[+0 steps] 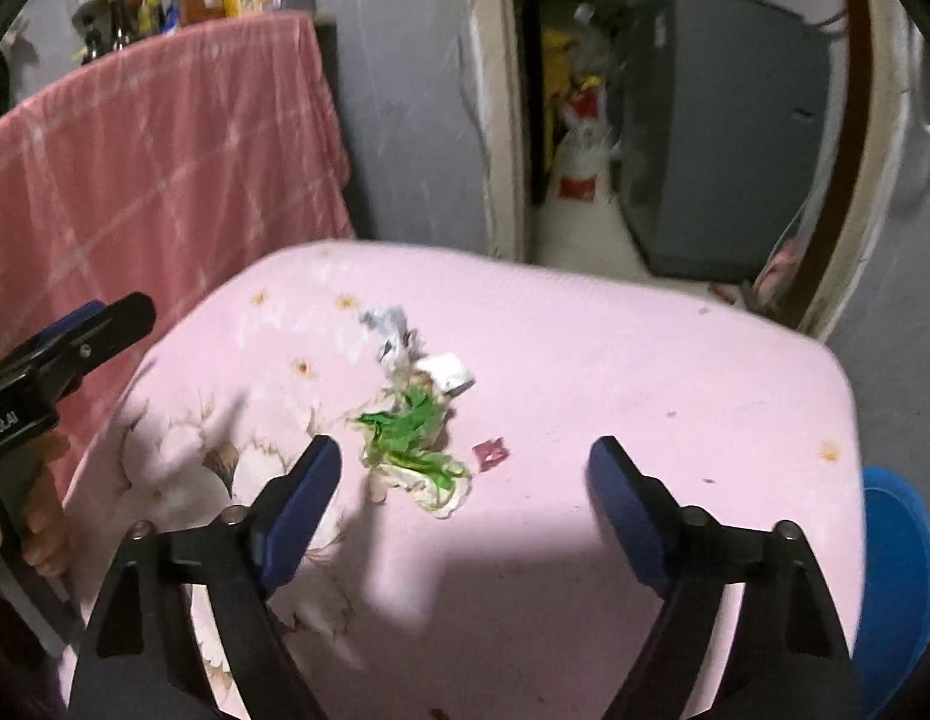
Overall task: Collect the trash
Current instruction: 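Move both grippers back over the remaining scraps on the table, then grasp the white foil scrap with the left gripper while the right gripper grasps the green-white wrapper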
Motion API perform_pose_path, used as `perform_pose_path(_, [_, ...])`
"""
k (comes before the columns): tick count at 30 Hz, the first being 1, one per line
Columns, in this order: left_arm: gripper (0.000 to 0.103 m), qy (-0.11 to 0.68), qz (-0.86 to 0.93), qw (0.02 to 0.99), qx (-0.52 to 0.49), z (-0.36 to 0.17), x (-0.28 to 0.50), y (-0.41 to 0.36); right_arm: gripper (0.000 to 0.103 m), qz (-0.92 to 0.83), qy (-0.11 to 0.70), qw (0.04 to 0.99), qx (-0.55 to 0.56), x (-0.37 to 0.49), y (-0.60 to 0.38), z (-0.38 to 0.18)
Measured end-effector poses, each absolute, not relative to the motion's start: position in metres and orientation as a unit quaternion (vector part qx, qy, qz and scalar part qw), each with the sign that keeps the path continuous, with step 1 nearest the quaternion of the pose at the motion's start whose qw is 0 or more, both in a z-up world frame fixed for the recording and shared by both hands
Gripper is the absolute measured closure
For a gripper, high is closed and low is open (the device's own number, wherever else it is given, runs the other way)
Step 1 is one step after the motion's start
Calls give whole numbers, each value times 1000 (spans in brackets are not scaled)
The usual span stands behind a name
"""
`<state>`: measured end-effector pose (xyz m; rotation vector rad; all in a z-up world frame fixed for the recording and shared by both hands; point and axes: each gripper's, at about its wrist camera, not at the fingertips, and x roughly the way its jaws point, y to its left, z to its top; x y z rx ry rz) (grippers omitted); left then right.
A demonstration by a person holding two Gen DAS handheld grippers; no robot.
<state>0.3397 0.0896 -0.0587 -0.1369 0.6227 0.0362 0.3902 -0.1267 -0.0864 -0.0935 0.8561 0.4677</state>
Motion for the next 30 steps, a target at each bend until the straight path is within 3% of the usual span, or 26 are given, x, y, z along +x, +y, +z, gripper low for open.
perform_pose_path(5, [3, 322, 9, 944, -74, -65, 348, 88, 41, 236, 434, 867, -67, 397, -115, -93])
perform_pose_path(7, [3, 325, 3, 943, -74, -65, 349, 87, 59, 242, 432, 866, -63, 395, -116, -92])
perform_pose_path(10, [5, 328, -11, 942, -71, -65, 351, 83, 69, 248, 432, 865, -62, 391, -122, -92])
perform_pose_path(15, [10, 336, -43, 939, -60, -67, 357, 68, 71, 250, 432, 865, -57, 384, -136, -88])
perform_pose_path(22, [18, 361, -96, 926, -55, -73, 371, 44, 83, 228, 425, 875, -49, 380, -161, -84])
perform_pose_path(25, [26, 374, -117, 919, -48, -75, 377, 34, 87, 216, 423, 879, -40, 382, -171, -84])
perform_pose_path(30, [51, 406, -151, 900, -33, -84, 393, 12, 90, 213, 422, 881, -21, 384, -184, -85])
